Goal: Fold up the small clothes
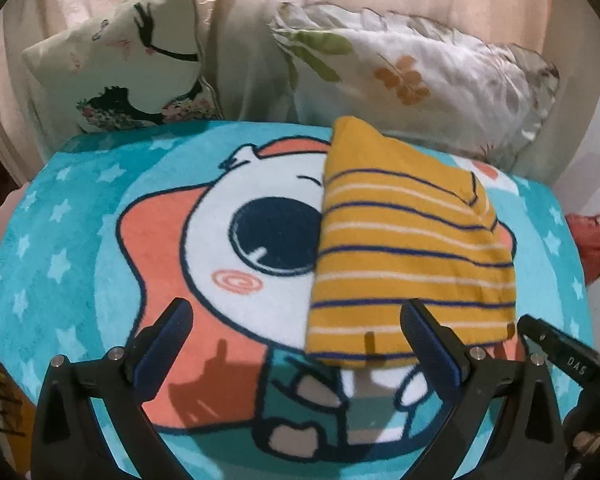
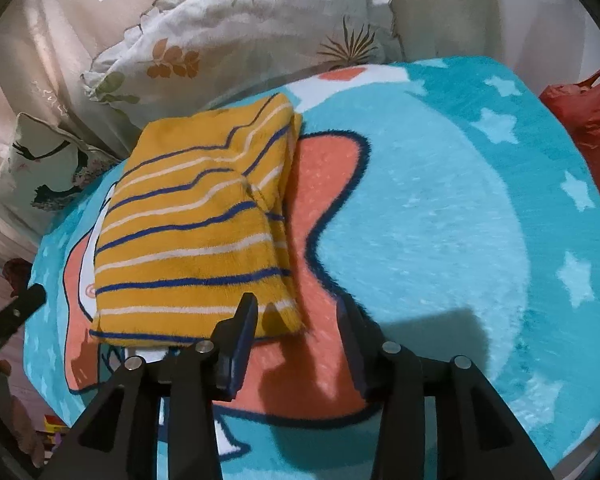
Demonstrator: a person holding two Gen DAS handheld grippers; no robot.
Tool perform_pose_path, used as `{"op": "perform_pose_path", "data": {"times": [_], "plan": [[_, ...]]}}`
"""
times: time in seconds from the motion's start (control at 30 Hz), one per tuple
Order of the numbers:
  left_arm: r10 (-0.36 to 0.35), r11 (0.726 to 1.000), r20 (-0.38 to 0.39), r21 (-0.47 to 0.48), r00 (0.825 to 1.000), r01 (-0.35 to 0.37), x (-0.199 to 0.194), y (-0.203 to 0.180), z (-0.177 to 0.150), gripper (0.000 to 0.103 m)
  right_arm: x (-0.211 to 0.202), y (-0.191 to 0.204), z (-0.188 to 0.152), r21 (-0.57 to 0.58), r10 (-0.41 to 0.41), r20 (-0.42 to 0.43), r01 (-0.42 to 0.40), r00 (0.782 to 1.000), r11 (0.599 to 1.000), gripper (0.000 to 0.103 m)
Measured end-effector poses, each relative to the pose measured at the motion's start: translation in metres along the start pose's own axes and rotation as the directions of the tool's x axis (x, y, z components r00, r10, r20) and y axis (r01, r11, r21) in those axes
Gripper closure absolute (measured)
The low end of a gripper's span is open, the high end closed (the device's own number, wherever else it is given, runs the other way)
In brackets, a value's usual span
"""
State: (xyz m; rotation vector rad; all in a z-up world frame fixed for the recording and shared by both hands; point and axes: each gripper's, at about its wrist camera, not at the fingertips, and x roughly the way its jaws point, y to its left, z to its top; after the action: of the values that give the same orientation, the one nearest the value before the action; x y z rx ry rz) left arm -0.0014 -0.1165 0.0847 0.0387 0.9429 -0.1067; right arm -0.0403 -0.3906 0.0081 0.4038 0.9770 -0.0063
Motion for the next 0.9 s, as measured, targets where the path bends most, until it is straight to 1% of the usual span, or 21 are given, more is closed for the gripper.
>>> {"op": "perform_pose_path", "data": {"times": [0.17, 0.4, 0.53, 0.63, 0.73, 0.8, 0.83, 0.9], "plan": [[-0.001, 1.0, 0.014, 0.028, 1.0, 0.0, -0.008, -0.014, -0.006, 0.0, -0.011, 0.0, -0.003, -0.016, -0.014, 0.025, 0.014, 1.0, 1.0, 0.054], [0.018, 0.999, 0.04, 0.026, 0.999, -0.019, -0.022, -0.016, -0.013, 0.0, -0.024, 0.002, -0.008, -0.034, -0.016, 0.054, 0.018, 0.998, 0.999, 0.052], [0.036, 0.999, 0.071, 0.02, 0.997, -0.037, -0.032, -0.014, -0.016, 0.0, -0.029, 0.006, -0.011, -0.043, -0.012, 0.061, 0.015, 0.998, 0.999, 0.051], [0.04, 0.999, 0.11, 0.012, 0.993, -0.041, -0.044, -0.011, -0.018, 0.0, -0.033, 0.009, -0.014, -0.054, -0.011, 0.069, 0.014, 0.998, 0.998, 0.051], [0.063, 0.998, 0.195, -0.008, 0.979, -0.063, -0.063, -0.008, -0.019, 0.0, -0.038, 0.013, -0.016, -0.063, -0.007, 0.081, 0.013, 0.997, 0.998, 0.051], [0.077, 0.997, 0.266, -0.031, 0.961, -0.071, -0.079, -0.005, -0.019, 0.0, -0.043, 0.016, -0.017, -0.07, -0.003, 0.097, 0.01, 0.995, 0.997, 0.051], [0.081, 0.996, 0.307, -0.05, 0.948, -0.069, -0.088, -0.002, -0.019, 0.0, -0.045, 0.018, -0.016, -0.073, 0.0, 0.106, 0.008, 0.994, 0.997, 0.051], [0.089, 0.995, 0.356, -0.074, 0.93, -0.067, -0.102, 0.003, -0.017, 0.0, -0.052, 0.021, -0.015, -0.082, 0.009, 0.13, 0.002, 0.992, 0.997, 0.051]]}}
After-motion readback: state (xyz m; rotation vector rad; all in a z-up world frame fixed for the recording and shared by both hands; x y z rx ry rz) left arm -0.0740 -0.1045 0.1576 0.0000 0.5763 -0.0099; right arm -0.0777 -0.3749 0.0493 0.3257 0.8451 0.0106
